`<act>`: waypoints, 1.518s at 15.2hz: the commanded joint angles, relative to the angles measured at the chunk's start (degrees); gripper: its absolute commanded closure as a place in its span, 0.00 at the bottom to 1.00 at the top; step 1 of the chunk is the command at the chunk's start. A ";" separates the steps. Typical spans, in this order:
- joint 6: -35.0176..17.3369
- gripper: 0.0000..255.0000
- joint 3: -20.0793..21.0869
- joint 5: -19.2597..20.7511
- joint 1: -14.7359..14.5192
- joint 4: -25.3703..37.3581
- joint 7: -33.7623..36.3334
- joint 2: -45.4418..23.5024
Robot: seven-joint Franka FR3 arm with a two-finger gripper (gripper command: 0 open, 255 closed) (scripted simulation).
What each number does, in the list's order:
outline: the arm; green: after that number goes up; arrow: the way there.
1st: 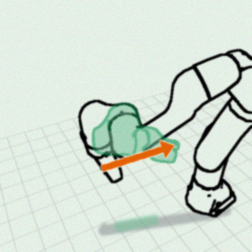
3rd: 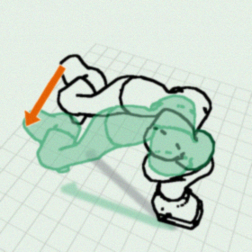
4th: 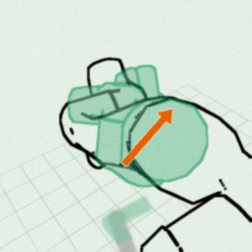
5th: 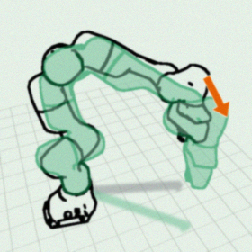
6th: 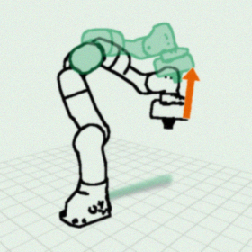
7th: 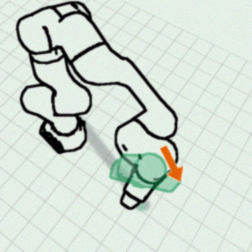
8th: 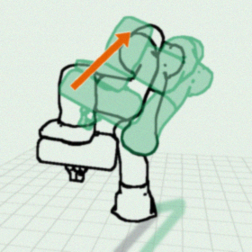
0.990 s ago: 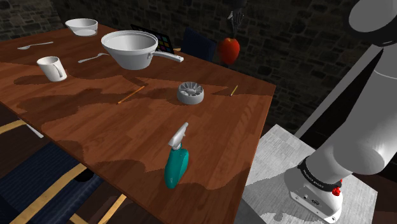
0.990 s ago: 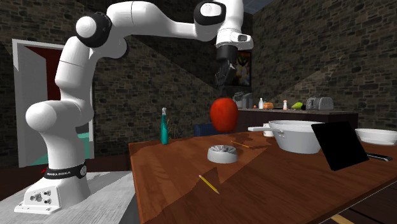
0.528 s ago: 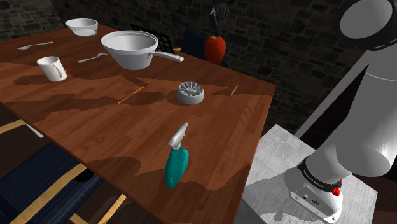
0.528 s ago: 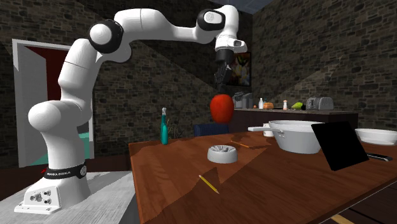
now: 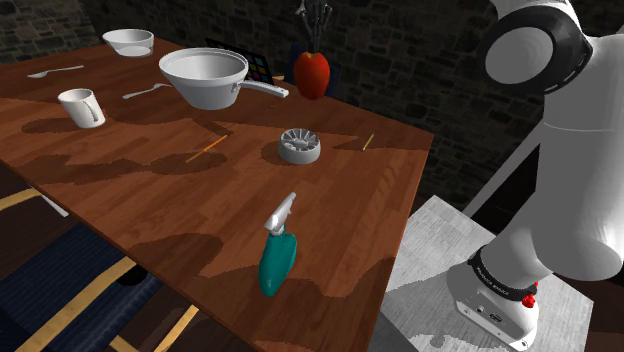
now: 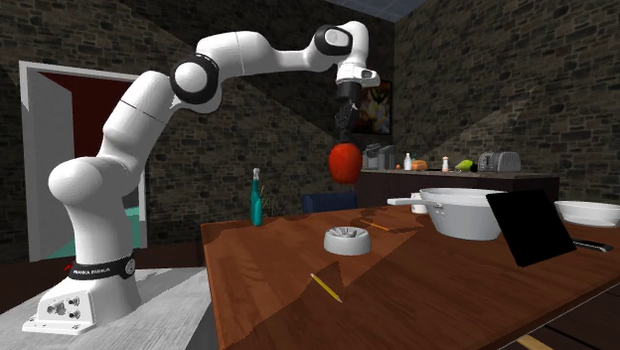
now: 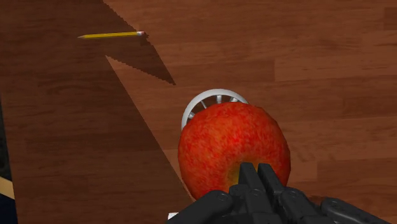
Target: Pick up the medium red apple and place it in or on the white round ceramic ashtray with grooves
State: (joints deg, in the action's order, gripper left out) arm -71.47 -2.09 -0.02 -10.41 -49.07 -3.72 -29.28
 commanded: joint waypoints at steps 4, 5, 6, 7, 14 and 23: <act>-4.99 1.00 0.12 0.04 -0.49 -7.16 0.63 2.18; -6.13 1.00 0.12 0.05 -0.52 -8.88 0.64 2.76; -7.23 1.00 0.12 0.07 -0.54 -10.49 0.66 3.27; -8.29 1.00 0.12 0.08 -0.56 -12.02 0.67 3.73; -14.98 1.00 0.13 0.14 -0.66 -20.88 0.76 5.91; -22.45 1.00 0.14 0.17 -0.73 -29.36 0.85 6.91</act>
State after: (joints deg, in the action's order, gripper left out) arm -93.16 -1.94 0.15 -11.16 -77.67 -2.86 -22.41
